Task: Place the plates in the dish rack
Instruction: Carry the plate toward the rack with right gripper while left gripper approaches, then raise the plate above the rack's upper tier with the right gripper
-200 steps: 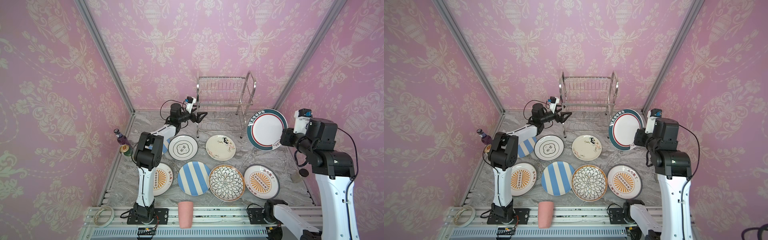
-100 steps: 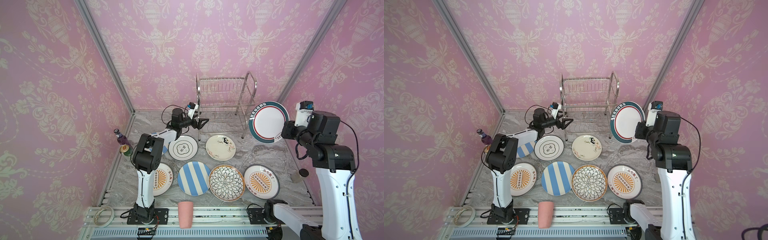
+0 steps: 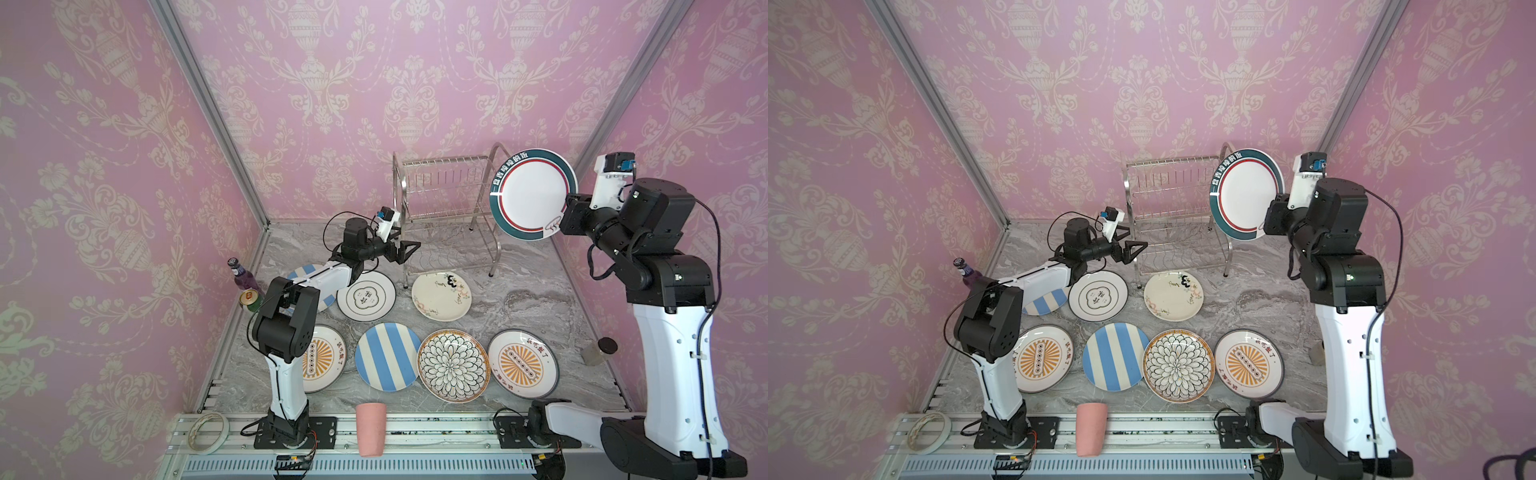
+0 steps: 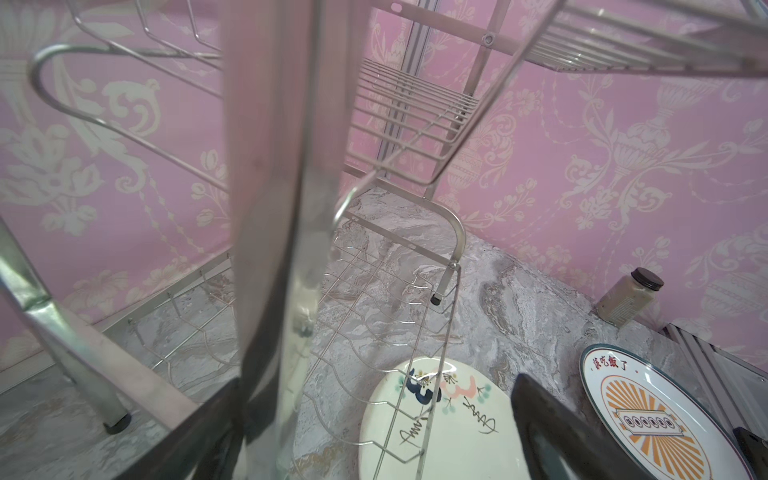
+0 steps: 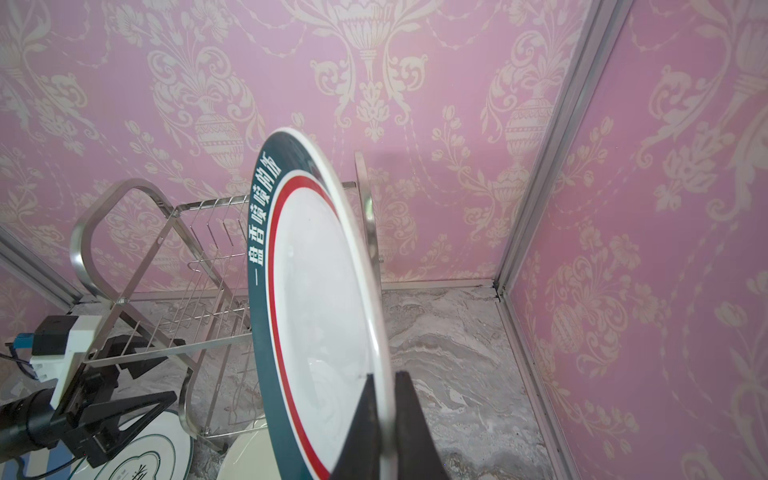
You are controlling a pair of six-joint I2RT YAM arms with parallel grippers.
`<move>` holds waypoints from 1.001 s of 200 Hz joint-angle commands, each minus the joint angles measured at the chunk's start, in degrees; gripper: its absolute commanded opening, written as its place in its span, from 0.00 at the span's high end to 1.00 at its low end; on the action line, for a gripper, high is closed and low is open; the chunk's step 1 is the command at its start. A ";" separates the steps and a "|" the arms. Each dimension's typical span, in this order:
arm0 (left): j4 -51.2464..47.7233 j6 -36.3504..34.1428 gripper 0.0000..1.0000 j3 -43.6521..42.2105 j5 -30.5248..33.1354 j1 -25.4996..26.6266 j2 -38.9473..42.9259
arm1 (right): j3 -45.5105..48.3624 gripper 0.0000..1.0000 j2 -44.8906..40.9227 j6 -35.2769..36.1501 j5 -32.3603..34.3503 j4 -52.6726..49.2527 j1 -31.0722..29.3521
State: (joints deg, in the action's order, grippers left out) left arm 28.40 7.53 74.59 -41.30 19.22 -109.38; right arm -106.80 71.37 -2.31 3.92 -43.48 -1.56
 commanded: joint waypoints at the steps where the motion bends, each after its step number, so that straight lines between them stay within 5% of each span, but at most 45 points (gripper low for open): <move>1: -8.09 -2.99 0.01 -1.79 6.78 -1.01 6.34 | -4.10 1.00 3.83 2.42 5.89 9.30 -3.63; 99: -22.38 -1.15 0.01 -15.12 14.08 -2.13 28.30 | -12.77 1.00 20.80 17.47 30.72 22.94 -11.94; 200: -23.28 1.32 0.01 -17.53 7.55 -2.38 33.82 | -15.71 1.00 29.98 24.21 33.60 29.11 -13.73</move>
State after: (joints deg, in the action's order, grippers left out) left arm 3.77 6.63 57.84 -29.76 17.37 -75.68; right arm -119.74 99.33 20.10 36.07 -18.33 -15.25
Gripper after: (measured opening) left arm 0.994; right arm 0.085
